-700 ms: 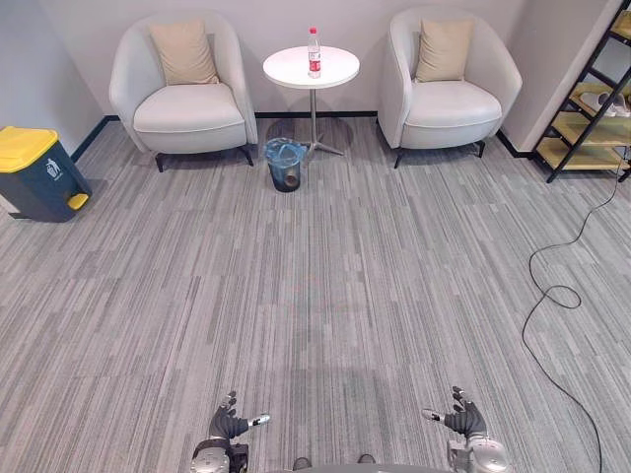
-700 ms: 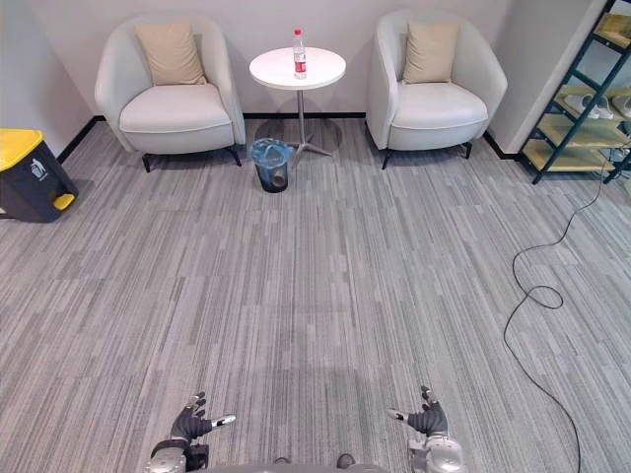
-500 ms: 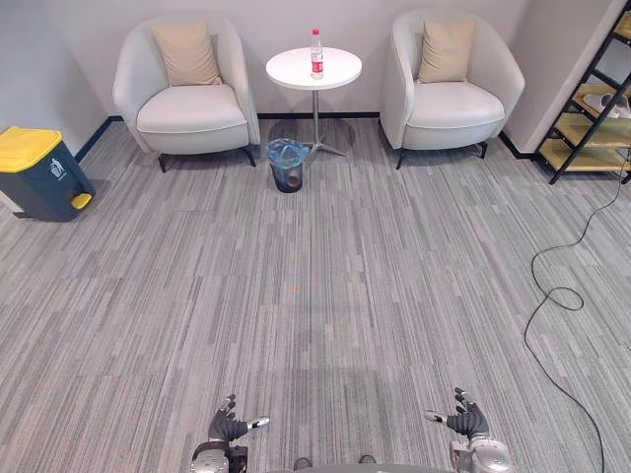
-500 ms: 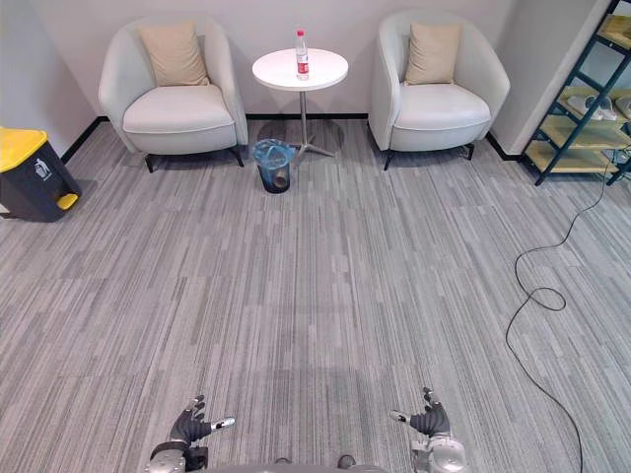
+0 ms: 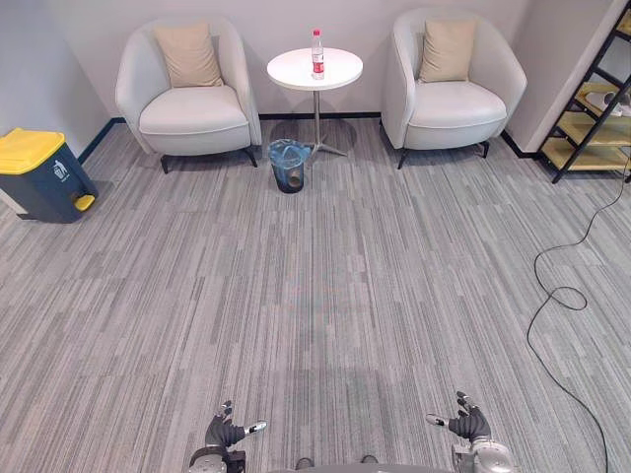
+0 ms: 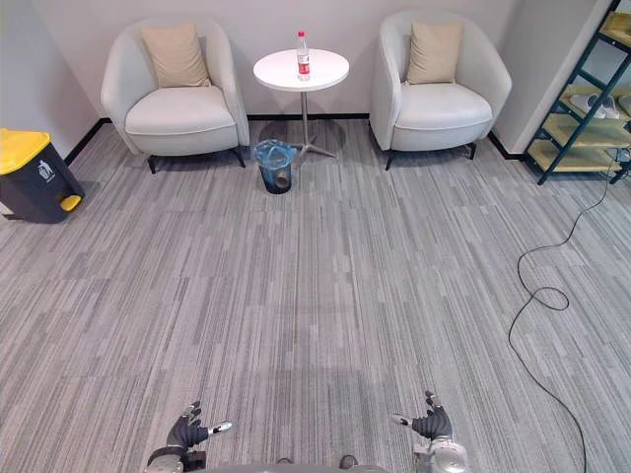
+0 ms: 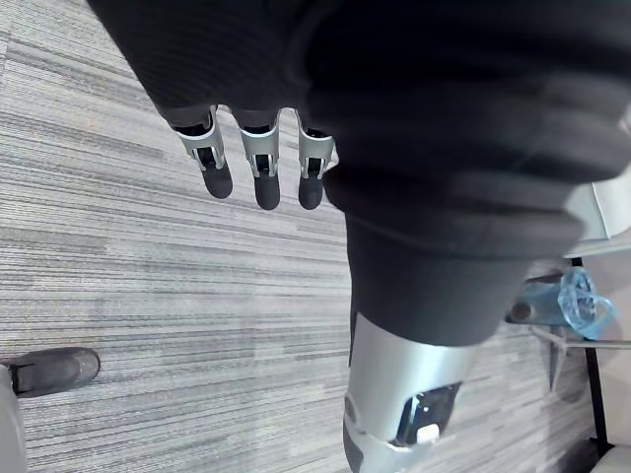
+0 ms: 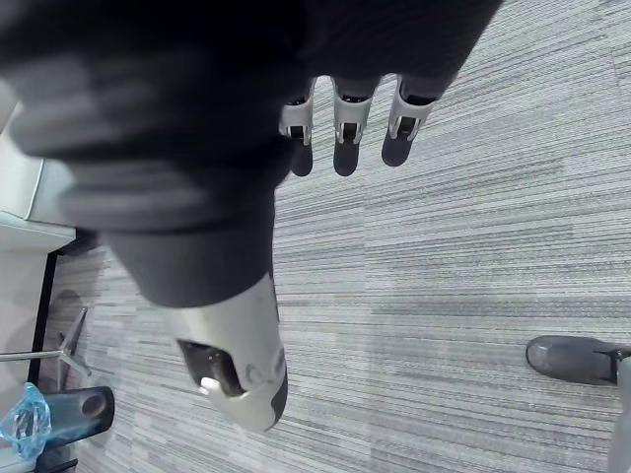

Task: Gather rubbish on tea table into small bin, then transfer packed bag to large trash can.

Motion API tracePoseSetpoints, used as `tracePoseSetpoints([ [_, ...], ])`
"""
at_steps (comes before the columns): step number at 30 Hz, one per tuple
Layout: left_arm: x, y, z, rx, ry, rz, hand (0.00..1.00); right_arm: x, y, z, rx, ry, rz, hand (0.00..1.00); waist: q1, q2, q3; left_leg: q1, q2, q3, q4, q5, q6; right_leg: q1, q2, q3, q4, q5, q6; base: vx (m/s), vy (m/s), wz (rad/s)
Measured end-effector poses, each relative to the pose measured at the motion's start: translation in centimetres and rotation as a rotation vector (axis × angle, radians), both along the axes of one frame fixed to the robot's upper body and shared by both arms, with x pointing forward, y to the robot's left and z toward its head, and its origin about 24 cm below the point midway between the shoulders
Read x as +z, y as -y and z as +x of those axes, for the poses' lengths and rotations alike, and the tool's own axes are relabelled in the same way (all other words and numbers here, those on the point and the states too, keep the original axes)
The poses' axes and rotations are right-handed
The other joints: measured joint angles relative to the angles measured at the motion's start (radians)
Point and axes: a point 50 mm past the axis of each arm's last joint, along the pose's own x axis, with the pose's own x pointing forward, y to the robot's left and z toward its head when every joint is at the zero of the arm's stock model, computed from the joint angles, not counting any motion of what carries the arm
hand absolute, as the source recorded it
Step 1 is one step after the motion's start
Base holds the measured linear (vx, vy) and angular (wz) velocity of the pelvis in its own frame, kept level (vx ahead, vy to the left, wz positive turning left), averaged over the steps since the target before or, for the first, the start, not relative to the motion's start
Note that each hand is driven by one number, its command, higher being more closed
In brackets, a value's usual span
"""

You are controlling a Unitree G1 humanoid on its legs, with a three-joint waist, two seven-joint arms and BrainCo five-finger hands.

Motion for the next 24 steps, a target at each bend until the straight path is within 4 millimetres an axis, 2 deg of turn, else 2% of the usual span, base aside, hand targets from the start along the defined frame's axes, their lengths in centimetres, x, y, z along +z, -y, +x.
tracePoseSetpoints([
  [12,-0.2,0.1,-0.7,0.004,-0.018,-0.004,0.00,-0.1,-0.2,-0.1,-0.025,-0.002,0.019,0.00,0.002,-0.004,0.002,0.029,0.001,0.021,-0.019,0.000,0.000,0.013,0.002,0.021,-0.001,0.000,0.001,-0.02,-0.011,-0.05],
  [16,-0.1,0.1,-0.5,0.001,-0.013,-0.004,0.00,-0.3,-0.8,0.0,-0.036,-0.005,0.044,0.00,0.007,-0.015,0.002,-0.019,0.001,0.040,0.002,-0.011,0.003,-0.033,0.000,0.031,0.003,-0.006,0.007,-0.03,-0.028,-0.10],
  [21,-0.1,0.1,-0.4,0.000,-0.008,-0.005,0.00,-0.2,-0.7,0.1,-0.071,0.004,0.054,0.00,0.027,-0.012,0.006,-0.078,0.012,0.074,0.142,-0.104,0.017,-0.056,-0.001,0.071,0.036,-0.023,0.019,0.06,0.008,-0.24],
  [22,0.0,0.1,-0.2,-0.001,0.002,-0.004,0.00,-0.2,-0.7,0.2,-0.075,0.009,0.058,0.00,0.028,-0.010,0.008,-0.083,0.014,0.078,0.164,-0.123,0.018,-0.061,-0.001,0.076,0.054,-0.036,0.019,0.09,0.049,-0.18],
  [24,0.4,0.1,0.4,-0.004,0.032,-0.002,0.00,0.1,-0.7,1.2,-0.069,0.033,0.058,0.00,0.029,-0.004,0.012,-0.118,0.017,0.087,0.233,-0.173,0.028,-0.123,-0.006,0.084,0.177,-0.107,0.030,0.11,0.068,-0.13],
])
